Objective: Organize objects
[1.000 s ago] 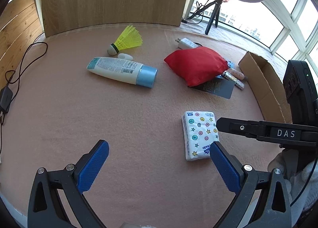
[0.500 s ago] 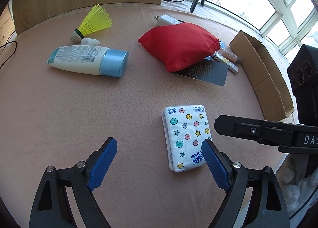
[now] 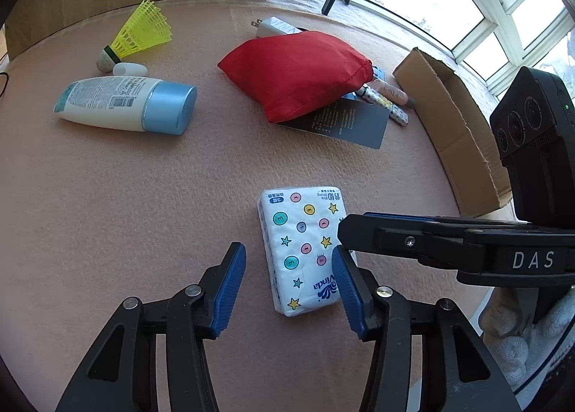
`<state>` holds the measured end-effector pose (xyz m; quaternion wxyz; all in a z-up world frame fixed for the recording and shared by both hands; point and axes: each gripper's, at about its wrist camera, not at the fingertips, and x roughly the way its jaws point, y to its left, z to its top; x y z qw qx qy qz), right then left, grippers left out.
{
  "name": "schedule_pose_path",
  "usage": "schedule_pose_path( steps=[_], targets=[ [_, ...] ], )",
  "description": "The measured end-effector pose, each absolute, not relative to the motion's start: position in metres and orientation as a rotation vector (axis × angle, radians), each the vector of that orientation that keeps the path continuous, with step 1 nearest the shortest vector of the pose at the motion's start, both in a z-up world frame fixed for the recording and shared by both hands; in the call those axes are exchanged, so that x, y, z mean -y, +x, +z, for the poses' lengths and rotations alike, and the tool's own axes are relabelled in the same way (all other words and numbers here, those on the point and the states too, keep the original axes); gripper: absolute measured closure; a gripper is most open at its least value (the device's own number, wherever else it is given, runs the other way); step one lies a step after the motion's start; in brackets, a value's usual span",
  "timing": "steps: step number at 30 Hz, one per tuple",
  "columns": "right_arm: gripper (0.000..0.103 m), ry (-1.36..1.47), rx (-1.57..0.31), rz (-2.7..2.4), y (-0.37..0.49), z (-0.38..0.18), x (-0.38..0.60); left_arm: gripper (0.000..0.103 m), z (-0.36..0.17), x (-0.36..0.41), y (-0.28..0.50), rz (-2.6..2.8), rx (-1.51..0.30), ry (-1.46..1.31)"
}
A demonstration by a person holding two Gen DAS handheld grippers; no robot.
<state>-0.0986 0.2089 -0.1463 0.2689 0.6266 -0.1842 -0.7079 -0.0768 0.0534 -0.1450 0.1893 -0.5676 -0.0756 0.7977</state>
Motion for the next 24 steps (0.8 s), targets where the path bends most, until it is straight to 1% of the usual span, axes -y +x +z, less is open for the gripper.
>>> schedule_pose_path(
  steps=[2, 5, 6, 15, 24],
  targets=[
    [0.072, 1.694, 0.505, -1.901, -0.099, -0.147, -0.209, 0.057, -0.144, -0.054, -0.075, 2.236, 0.217, -1.59],
    [0.074, 1.704, 0.522, -1.875, -0.1, -0.15, -0.209, 0.061, -0.143, -0.058, -0.072, 2.213, 0.212, -1.579],
    [0.076, 1.707, 0.527, -1.864, -0.1, -0.152, -0.208, 0.061, -0.143, -0.061, -0.071, 2.208, 0.206, -1.576],
    [0.076, 1.7, 0.521, -1.885, -0.095, -0.145, -0.208, 0.061, -0.136, -0.066, -0.067, 2.231, 0.195, -1.564],
    [0.076, 1.627, 0.573, -1.957, -0.093, -0.114, -0.237, 0.061, -0.103, -0.092, -0.067, 2.252, 0.161, -1.469]
  ],
)
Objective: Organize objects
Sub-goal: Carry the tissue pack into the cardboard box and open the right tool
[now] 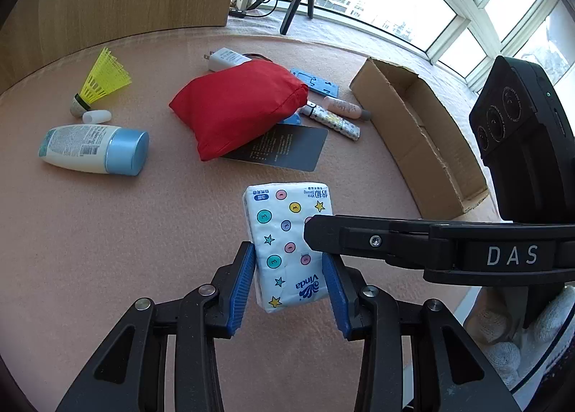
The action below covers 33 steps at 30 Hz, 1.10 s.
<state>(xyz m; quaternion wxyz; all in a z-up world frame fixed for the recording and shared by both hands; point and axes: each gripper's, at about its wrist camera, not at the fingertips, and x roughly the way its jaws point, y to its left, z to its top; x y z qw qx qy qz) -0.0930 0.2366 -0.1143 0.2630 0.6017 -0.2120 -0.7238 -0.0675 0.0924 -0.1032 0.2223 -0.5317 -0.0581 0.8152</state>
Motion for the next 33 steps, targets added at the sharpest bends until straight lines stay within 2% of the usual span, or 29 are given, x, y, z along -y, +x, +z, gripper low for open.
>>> schedule_pose_path(
  steps=[13, 33],
  targets=[
    [0.076, 1.515, 0.617, -2.165, -0.095, -0.064, -0.323, 0.061, -0.056, -0.183, -0.078, 2.192, 0.096, -1.296],
    [0.076, 1.527, 0.69, -2.385, -0.1, -0.059, -0.455, 0.061, -0.066, -0.332, -0.092, 2.04, -0.005, -1.241]
  ],
)
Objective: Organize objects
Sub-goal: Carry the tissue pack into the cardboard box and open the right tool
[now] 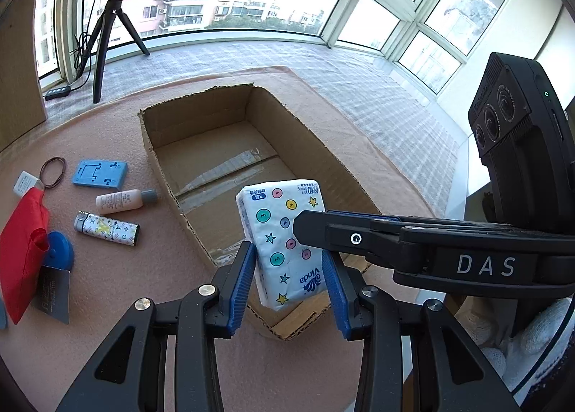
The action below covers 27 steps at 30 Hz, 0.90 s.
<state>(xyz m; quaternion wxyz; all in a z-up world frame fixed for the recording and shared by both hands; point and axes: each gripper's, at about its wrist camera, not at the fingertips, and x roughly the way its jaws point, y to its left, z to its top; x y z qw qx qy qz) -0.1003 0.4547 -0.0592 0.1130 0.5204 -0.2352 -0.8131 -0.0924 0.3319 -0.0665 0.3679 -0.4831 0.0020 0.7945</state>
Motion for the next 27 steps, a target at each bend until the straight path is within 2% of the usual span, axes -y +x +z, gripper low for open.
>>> schedule_pose_path(
  steps=[10, 11, 13, 21, 27],
  targets=[
    [0.076, 1.527, 0.688, -2.438, -0.096, -0.062, -0.476, 0.061, -0.069, -0.355, -0.09, 2.02, -0.043, -1.243],
    [0.074, 1.529, 0.686, -2.447, -0.096, -0.061, -0.477, 0.059, -0.069, -0.356, -0.09, 2.024, -0.055, -1.245],
    [0.062, 1.534, 0.677, -2.466, -0.095, -0.06, -0.477, 0.056, -0.069, -0.353, -0.088, 2.031, -0.057, -1.245],
    [0.062, 1.52, 0.658, -2.465, -0.094, -0.057, -0.467, 0.055, -0.066, -0.333, -0.083, 2.052, -0.039, -1.263],
    [0.062, 1.51, 0.631, -2.441, -0.094, -0.055, -0.448, 0.049, -0.064, -0.306, -0.077, 2.085, -0.012, -1.276]
  ],
)
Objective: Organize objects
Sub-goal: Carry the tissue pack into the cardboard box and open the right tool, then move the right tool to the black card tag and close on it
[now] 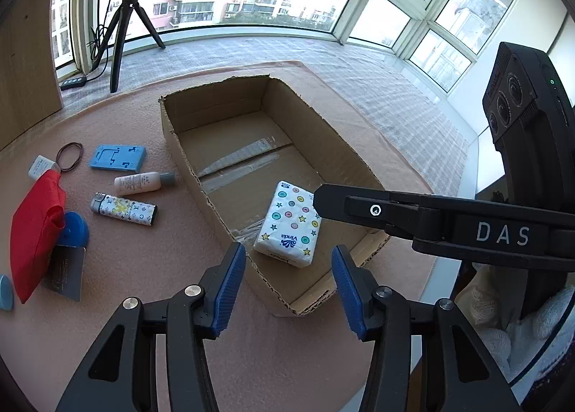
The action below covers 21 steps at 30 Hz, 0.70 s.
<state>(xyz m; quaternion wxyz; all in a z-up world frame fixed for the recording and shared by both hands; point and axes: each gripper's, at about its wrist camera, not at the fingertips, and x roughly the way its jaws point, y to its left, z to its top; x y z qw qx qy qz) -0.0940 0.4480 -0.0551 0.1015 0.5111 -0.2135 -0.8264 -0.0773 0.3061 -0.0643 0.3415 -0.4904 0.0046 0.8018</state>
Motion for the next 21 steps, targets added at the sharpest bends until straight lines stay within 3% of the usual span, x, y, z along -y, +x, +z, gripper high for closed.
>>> schedule_pose_path(
  steps=[7, 12, 21],
  targets=[
    [0.062, 1.502, 0.599, -2.394, -0.098, -0.055, -0.42, 0.049, -0.063, -0.265, -0.076, 2.151, 0.017, -1.304],
    [0.062, 1.499, 0.563, -2.353, -0.101, -0.057, -0.393, 0.04, -0.065, -0.228, -0.072, 2.206, 0.037, -1.332],
    [0.062, 1.517, 0.493, -2.254, -0.11, -0.074, -0.334, 0.04, -0.078, -0.14, -0.061, 2.315, 0.12, -1.426]
  ],
)
